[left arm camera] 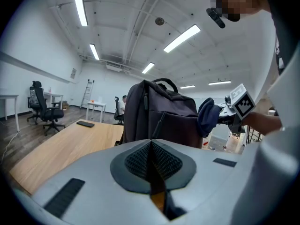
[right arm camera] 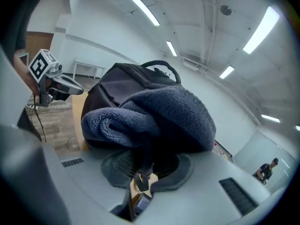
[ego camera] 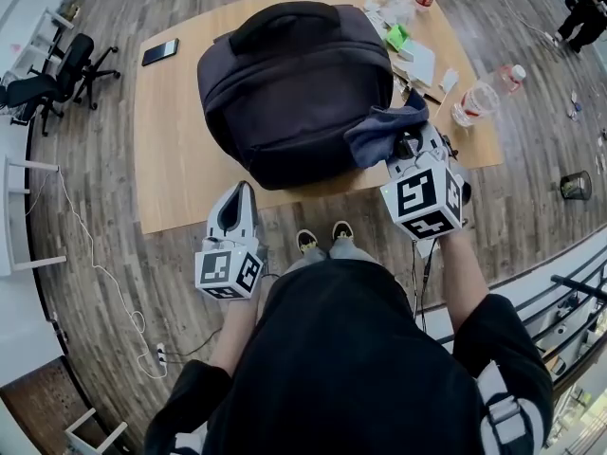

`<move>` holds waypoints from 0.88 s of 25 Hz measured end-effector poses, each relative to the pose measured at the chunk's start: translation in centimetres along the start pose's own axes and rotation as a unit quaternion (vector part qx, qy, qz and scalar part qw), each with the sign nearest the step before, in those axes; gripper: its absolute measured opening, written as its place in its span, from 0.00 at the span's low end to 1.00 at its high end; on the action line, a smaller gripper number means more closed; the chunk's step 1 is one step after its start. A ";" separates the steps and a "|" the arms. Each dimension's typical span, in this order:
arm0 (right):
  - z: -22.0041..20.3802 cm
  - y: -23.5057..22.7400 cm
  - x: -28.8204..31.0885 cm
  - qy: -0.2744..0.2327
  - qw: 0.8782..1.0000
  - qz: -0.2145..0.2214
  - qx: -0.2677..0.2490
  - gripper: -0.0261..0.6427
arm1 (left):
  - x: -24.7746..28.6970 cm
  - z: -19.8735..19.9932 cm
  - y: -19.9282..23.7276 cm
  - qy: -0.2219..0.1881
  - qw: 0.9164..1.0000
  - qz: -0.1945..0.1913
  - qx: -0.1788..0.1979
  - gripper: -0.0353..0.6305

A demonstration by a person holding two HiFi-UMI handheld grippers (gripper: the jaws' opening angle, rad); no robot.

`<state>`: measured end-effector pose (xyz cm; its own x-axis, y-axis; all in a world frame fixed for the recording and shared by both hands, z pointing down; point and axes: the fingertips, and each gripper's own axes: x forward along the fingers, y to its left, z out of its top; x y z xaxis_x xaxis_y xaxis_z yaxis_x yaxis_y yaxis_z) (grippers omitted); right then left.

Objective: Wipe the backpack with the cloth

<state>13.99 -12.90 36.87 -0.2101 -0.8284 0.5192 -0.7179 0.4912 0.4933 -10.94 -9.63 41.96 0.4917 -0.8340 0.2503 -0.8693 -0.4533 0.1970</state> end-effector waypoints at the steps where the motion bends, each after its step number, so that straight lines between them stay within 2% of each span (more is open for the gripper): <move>1: 0.7 -0.1 -0.2 0.000 1.000 0.004 -0.013 0.12 | 0.0 0.0 0.1 0.000 1.000 0.000 0.000 0.08; 3: 2.9 -0.6 -0.9 -0.022 0.999 0.005 -0.028 0.12 | -0.1 0.0 0.2 0.001 1.000 0.001 -0.001 0.08; 5: 4.8 -0.3 -0.7 -0.043 0.998 0.032 -0.024 0.12 | 0.0 0.2 0.4 -0.001 1.000 0.002 -0.001 0.08; 7: 5.4 0.7 0.3 -0.029 0.996 0.078 -0.021 0.12 | 0.1 0.3 0.4 -0.003 1.000 0.003 -0.002 0.08; 10: 6.1 1.2 1.2 -0.020 0.993 0.109 -0.042 0.13 | 0.1 0.5 0.4 -0.007 1.000 0.006 -0.003 0.08; 14: 7.8 1.6 1.3 -0.048 0.987 0.150 -0.021 0.26 | -0.2 0.4 1.2 -0.007 1.000 0.014 -0.007 0.08; 17: 9.0 1.6 2.0 -0.076 0.987 0.142 -0.014 0.36 | -0.3 0.3 1.5 -0.007 1.000 0.017 -0.010 0.08; 20: 9.4 1.8 3.7 -0.100 0.989 0.102 -0.026 0.36 | -0.1 0.2 1.6 -0.007 1.000 0.017 -0.011 0.08; 22: 9.3 2.3 4.2 -0.109 0.990 0.092 -0.017 0.34 | -0.1 0.4 1.6 -0.009 1.000 0.016 -0.012 0.08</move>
<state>5.27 -17.74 33.68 -0.4760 -0.7609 0.4409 -0.6323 0.6446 0.4297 -12.41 -10.41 41.89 0.4625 -0.8534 0.2405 -0.8831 -0.4190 0.2113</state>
